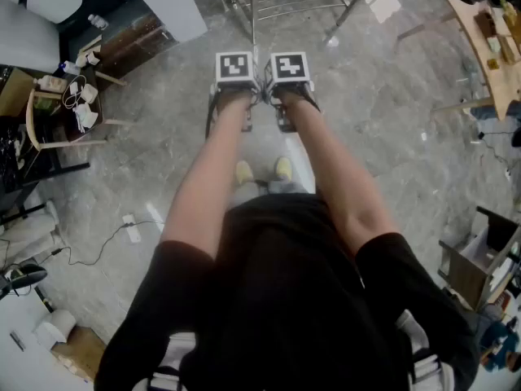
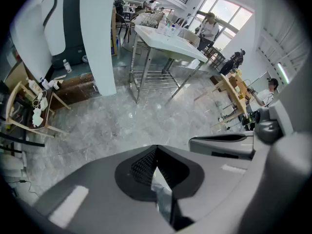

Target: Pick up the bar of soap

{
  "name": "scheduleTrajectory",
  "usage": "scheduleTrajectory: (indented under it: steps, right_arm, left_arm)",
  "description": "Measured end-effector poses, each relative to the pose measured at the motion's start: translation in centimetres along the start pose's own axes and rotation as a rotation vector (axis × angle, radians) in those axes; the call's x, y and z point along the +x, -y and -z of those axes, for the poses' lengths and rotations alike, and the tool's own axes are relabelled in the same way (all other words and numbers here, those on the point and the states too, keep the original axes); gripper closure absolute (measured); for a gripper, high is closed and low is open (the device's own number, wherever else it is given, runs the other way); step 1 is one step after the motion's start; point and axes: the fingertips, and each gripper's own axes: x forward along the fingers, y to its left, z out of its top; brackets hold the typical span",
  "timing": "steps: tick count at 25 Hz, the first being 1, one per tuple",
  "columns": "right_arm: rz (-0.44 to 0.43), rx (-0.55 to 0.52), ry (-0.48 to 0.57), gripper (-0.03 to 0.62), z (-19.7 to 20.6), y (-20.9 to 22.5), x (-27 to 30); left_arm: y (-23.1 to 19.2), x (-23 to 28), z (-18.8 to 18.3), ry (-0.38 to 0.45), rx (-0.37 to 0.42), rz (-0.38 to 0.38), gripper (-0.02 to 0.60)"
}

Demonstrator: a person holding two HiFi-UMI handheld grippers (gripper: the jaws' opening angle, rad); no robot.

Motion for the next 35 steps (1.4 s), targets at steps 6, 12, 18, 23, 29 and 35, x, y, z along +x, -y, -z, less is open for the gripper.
scheduleTrajectory:
  steps: [6, 12, 18, 23, 29, 35]
  right_arm:
    - [0.011, 0.047, 0.112, 0.579, -4.0, -0.4, -0.5]
    - [0.018, 0.036, 0.124, 0.579, -3.8, -2.4, -0.3]
    - [0.011, 0.067, 0.164, 0.579, -3.9, -4.3, -0.6]
    - [0.024, 0.054, 0.195, 0.58, -4.1, -5.6, -0.7]
    - [0.005, 0.008, 0.204, 0.58, -3.3, -7.0, -0.5]
    - [-0.077, 0.025, 0.209, 0.579, -4.7, -7.8, -0.4]
  left_arm:
    - [-1.1, -0.8, -2.8, 0.053, 0.075, -0.004, 0.583]
    - [-2.8, -1.6, -1.5, 0.049, 0.069, 0.001, 0.583]
    - [-4.4, -2.5, -1.5, 0.064, 0.078, 0.022, 0.583]
    - [-5.2, -2.8, -1.5, 0.077, 0.117, 0.035, 0.583]
    - [-5.8, -3.3, -1.5, 0.095, 0.127, 0.053, 0.583]
    - [-4.8, -2.7, -2.4, 0.09, 0.144, 0.097, 0.583]
